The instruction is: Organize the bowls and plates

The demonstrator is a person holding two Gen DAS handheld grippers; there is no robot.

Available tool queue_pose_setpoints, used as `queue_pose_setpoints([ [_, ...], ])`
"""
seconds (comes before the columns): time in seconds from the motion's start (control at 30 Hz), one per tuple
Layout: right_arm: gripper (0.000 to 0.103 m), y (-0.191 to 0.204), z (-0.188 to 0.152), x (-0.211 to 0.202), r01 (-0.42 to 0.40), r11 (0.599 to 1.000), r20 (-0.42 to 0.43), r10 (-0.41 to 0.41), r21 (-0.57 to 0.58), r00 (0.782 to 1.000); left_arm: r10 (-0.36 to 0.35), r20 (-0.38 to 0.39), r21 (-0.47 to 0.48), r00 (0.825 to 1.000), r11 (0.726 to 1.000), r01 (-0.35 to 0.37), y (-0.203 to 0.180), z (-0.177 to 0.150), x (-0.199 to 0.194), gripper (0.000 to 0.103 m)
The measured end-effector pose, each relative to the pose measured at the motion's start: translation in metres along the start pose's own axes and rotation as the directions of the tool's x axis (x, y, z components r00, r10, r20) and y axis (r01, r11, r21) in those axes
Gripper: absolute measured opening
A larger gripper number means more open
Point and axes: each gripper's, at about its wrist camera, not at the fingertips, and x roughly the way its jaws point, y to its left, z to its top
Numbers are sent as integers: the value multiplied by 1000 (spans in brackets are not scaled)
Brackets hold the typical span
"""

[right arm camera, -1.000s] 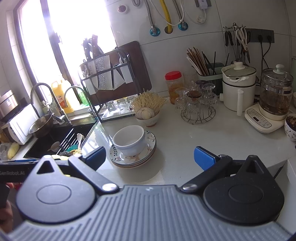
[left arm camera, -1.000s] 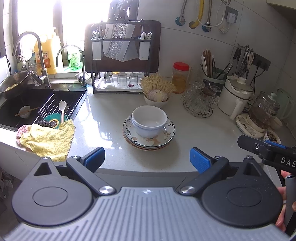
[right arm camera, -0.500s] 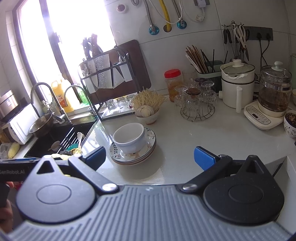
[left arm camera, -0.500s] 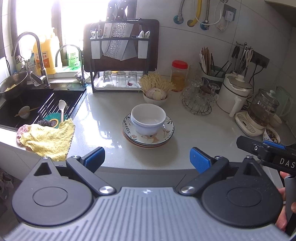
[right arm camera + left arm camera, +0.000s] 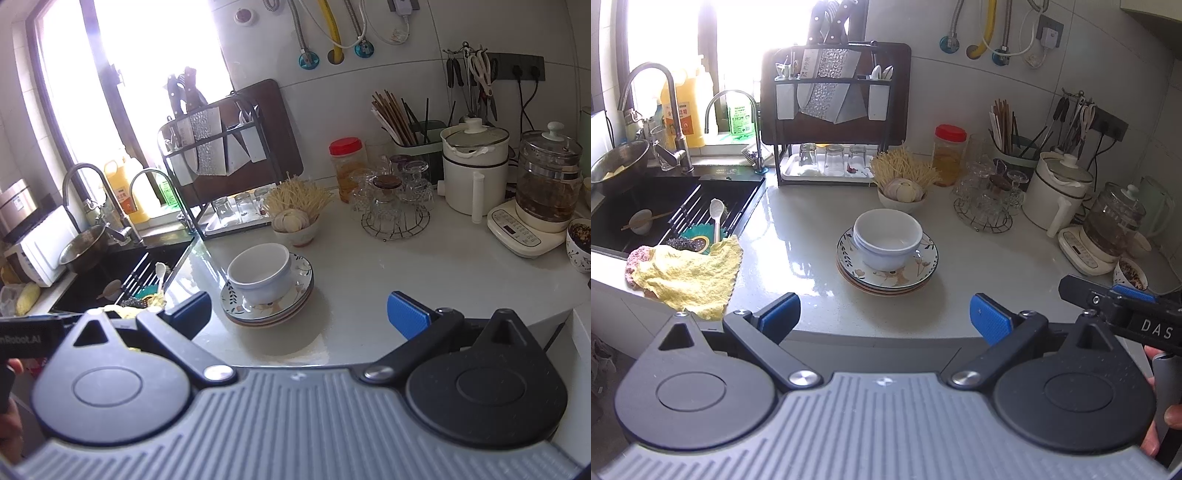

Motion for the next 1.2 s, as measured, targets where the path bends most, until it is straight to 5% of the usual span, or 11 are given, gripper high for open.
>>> queue_pose_setpoints([
  [1.2,103,5,0,8,-14,999,-19,13,-38,1000,3,-22,-6,1000,1000,-3,0,0,11,100],
])
